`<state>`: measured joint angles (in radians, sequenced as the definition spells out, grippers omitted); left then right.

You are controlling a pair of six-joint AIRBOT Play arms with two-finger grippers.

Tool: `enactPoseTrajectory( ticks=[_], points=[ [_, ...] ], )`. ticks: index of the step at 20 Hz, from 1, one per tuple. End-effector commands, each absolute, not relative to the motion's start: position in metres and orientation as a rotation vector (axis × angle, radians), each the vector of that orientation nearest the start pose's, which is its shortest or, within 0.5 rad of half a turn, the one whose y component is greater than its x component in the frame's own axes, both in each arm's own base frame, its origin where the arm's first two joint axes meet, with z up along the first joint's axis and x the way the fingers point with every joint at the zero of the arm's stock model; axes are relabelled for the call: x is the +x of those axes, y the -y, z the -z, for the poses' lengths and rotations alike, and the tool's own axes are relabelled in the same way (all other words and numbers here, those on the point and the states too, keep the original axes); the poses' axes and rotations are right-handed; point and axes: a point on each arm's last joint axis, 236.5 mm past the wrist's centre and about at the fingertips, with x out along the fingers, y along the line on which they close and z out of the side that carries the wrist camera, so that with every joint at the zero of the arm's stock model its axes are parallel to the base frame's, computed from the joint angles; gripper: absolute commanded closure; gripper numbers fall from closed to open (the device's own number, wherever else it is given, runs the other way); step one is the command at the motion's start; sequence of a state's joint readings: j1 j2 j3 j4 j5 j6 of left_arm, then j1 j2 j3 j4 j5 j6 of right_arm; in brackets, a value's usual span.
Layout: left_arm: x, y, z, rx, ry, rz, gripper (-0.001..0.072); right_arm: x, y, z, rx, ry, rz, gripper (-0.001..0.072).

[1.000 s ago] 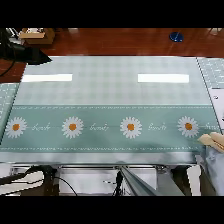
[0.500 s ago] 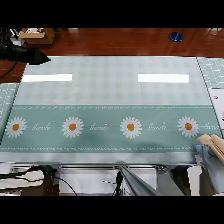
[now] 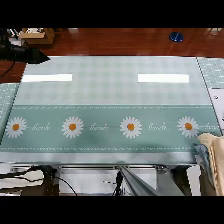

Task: Fold the shirts.

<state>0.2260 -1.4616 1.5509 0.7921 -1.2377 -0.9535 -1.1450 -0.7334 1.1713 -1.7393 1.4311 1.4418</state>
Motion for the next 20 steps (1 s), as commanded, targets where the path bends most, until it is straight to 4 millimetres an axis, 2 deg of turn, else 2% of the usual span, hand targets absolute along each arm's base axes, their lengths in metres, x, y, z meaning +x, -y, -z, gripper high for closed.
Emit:
enactPoseTrajectory(
  ticks=[1, 2, 4, 6, 7, 9, 11, 13, 15, 20],
  points=[
    [0.480, 0.090, -0.173, -0.358, -0.724, 0.714, 0.0200, 0.236, 0.222, -0.207, 0.327, -0.669, 0.619, 0.0241],
    [0.478, 0.104, -0.179, -0.346, -0.702, 0.762, 0.0161, 0.262, 0.200, -0.205, 0.324, -0.672, 0.515, 0.0241],
    [0.468, 0.132, -0.170, -0.293, -0.752, 0.801, 0.0163, 0.301, 0.154, -0.187, 0.289, -0.744, 0.331, 0.0241],
    [0.450, 0.151, -0.134, -0.179, -0.923, 0.751, 0.0184, 0.328, 0.105, -0.166, 0.240, -0.832, 0.167, 0.0241],
    [0.438, 0.155, -0.109, -0.073, -1.029, 0.692, 0.0184, 0.337, 0.084, -0.154, 0.193, -0.882, 0.104, 0.0236],
    [0.421, 0.151, -0.076, 0.136, -1.175, 0.522, 0.0184, 0.349, 0.055, -0.129, 0.076, -0.976, 0.045, 0.0226],
    [0.417, 0.147, -0.067, 0.315, -1.195, 0.367, 0.0184, 0.353, 0.036, -0.103, -0.004, -1.073, 0.034, 0.0129],
    [0.416, 0.153, -0.068, 0.426, -1.169, 0.306, 0.0183, 0.351, 0.015, -0.078, -0.035, -1.174, -0.002, 0.0120],
    [0.410, 0.167, -0.067, 0.445, -1.168, 0.332, 0.0183, 0.348, 0.000, -0.062, -0.057, -1.242, -0.041, 0.0120],
    [0.404, 0.172, -0.066, 0.458, -1.180, 0.346, 0.0183, 0.348, -0.003, -0.058, -0.075, -1.254, -0.048, 0.0120]
  ],
)
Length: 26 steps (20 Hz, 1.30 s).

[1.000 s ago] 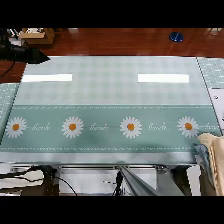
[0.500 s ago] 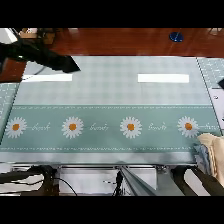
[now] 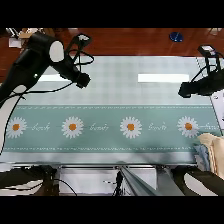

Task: Fold the shirts.

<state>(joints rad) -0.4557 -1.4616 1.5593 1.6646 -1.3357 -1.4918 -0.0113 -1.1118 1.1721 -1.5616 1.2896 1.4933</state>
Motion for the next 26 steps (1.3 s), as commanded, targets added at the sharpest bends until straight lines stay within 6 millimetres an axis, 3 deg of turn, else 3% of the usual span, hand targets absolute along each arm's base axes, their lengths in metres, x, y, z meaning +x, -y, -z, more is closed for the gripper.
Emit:
enactPoseTrajectory(
  ticks=[1, 26],
  points=[
    [0.404, 0.172, -0.066, 0.458, -1.180, 0.346, 0.0183, 0.348, -0.003, -0.058, -0.075, -1.254, -0.048, 0.0120],
    [0.407, 0.174, -0.039, 0.476, -1.240, 0.344, 0.0183, 0.348, -0.003, -0.058, -0.075, -1.254, -0.049, 0.0120]
  ],
)
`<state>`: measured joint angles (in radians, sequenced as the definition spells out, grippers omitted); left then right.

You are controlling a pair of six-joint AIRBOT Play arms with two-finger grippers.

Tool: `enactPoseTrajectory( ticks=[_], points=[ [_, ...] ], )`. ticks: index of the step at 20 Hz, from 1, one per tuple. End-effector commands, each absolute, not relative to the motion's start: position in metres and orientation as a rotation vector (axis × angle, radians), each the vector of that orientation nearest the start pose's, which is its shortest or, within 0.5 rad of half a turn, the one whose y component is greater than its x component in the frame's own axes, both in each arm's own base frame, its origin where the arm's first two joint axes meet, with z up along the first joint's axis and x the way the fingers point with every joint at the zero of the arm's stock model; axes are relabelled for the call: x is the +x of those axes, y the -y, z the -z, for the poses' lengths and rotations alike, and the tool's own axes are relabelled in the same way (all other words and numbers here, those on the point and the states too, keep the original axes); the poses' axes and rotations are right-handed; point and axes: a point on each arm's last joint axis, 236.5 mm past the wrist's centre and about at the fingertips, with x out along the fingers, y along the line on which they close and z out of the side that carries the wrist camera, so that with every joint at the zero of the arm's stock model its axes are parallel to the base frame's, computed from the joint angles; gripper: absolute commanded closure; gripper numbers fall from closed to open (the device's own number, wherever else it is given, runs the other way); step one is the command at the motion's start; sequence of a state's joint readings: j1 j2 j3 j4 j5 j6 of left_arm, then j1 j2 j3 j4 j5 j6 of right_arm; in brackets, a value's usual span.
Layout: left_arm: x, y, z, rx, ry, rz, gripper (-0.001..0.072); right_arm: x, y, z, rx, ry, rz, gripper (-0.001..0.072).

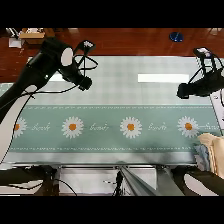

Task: Fold the shirts.

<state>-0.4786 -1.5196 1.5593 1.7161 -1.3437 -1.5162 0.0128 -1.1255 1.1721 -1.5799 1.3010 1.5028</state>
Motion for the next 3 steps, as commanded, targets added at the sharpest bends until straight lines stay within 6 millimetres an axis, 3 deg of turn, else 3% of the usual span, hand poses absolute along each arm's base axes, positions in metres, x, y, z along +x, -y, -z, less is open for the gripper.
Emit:
enactPoseTrajectory(
  ticks=[1, 3],
  points=[
    [0.4072, 0.1740, -0.0372, 0.478, -1.243, 0.344, 0.0183, 0.3477, -0.0027, -0.0584, -0.074, -1.254, -0.048, 0.0120],
    [0.4075, 0.1741, -0.0330, 0.480, -1.252, 0.343, 0.0183, 0.3477, -0.0027, -0.0584, -0.075, -1.254, -0.049, 0.0120]
  ],
)
